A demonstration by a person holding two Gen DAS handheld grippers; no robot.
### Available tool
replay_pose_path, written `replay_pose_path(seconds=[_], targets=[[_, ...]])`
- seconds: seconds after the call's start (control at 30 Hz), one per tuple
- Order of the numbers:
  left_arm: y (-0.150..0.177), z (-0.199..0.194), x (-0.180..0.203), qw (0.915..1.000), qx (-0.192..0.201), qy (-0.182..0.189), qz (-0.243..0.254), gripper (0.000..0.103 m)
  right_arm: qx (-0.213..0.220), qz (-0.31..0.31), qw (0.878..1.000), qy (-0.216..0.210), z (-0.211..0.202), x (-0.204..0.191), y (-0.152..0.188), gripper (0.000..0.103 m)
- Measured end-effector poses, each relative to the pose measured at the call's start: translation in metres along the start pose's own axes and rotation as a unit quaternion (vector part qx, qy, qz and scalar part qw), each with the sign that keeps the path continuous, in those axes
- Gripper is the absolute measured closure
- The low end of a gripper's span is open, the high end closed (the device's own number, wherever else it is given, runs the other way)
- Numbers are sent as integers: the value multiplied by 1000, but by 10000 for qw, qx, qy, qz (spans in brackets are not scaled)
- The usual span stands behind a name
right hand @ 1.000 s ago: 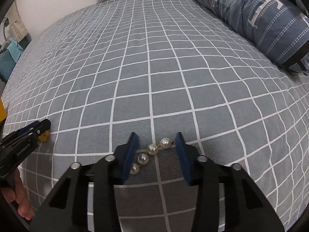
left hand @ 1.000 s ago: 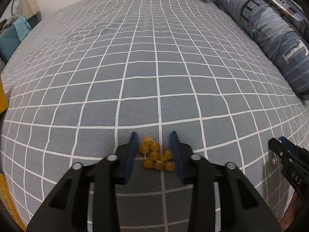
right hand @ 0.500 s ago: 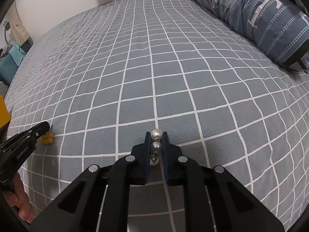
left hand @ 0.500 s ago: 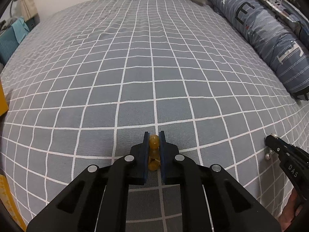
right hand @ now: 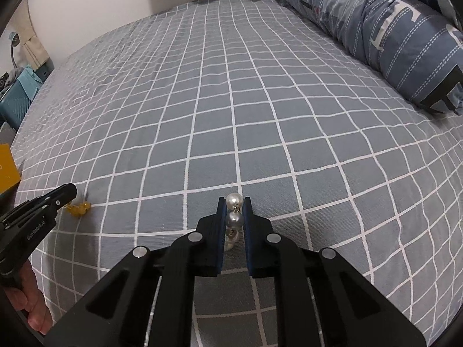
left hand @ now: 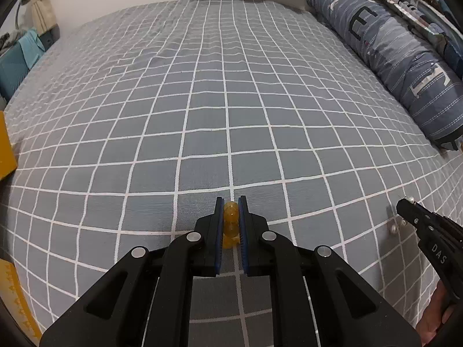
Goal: Organize jewelry
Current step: 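Lift both held items and carry them over the open white box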
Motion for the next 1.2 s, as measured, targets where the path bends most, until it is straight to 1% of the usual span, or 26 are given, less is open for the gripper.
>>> replay_pose_path(seconds=[0.23, 0.53, 0.9, 1.2], targets=[[0, -16, 5, 9999, 106, -36, 56, 94, 97, -19, 9999, -45, -15, -4, -2, 93], [-1, -39, 9, 9996, 226, -72, 121, 94, 235, -91, 9997, -62, -45, -10, -2, 93], [0, -85, 10, 9989, 436, -31, 168, 94, 460, -189, 9987, -70, -89, -22, -4, 93], [3, -126, -3, 9978, 640, -111, 100, 94, 618, -297, 9976, -61, -119, -33, 1, 93]])
Point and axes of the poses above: each gripper's, at about its wrist camera, not at the fingertips, and z roughly the way its jaws point, x to its right, y to its underside, the point moved 9 cm from there along z, roughly the way its jaws point
